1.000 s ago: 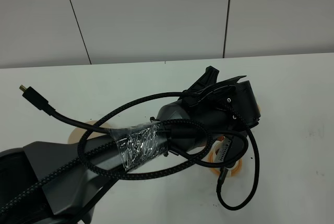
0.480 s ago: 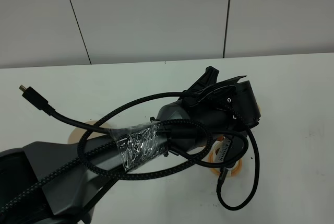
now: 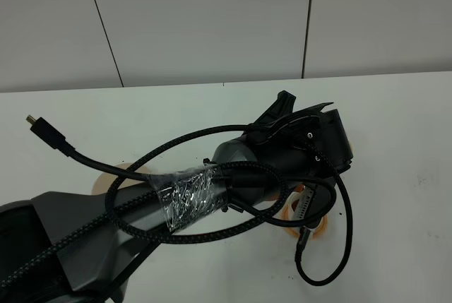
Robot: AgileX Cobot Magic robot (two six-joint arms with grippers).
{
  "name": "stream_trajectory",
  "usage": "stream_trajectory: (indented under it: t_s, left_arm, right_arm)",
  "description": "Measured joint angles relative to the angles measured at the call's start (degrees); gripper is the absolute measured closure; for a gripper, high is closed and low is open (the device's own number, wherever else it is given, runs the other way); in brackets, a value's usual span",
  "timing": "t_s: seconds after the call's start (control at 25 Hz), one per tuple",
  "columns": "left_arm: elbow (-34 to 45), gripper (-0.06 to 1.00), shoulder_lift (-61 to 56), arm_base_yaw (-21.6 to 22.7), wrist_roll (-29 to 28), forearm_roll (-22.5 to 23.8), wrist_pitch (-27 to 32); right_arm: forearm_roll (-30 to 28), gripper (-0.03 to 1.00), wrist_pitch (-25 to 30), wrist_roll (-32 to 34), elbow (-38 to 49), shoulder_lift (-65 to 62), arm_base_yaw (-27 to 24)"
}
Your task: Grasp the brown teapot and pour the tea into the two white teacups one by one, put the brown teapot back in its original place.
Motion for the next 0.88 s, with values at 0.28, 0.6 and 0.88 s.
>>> stream_trajectory:
  t_s: [0.28,0.6,0.88]
  left_arm:
    - [0.0,0.78,0.0,-0.02,-0.65,-0.95,0.43]
    - [0.0,0.78,0.0,-0.02,-2.58,-3.04,0.85]
    - [0.0,0.78,0.0,-0.02,-8.17,-7.16,1.1]
  right_arm:
    - [0.0,0.73,0.0,0.0,0.0,0.0,0.0]
    - [0.0,0.73,0.0,0.0,0.0,0.0,0.0]
    - [0.0,0.73,0.0,0.0,0.0,0.0,0.0]
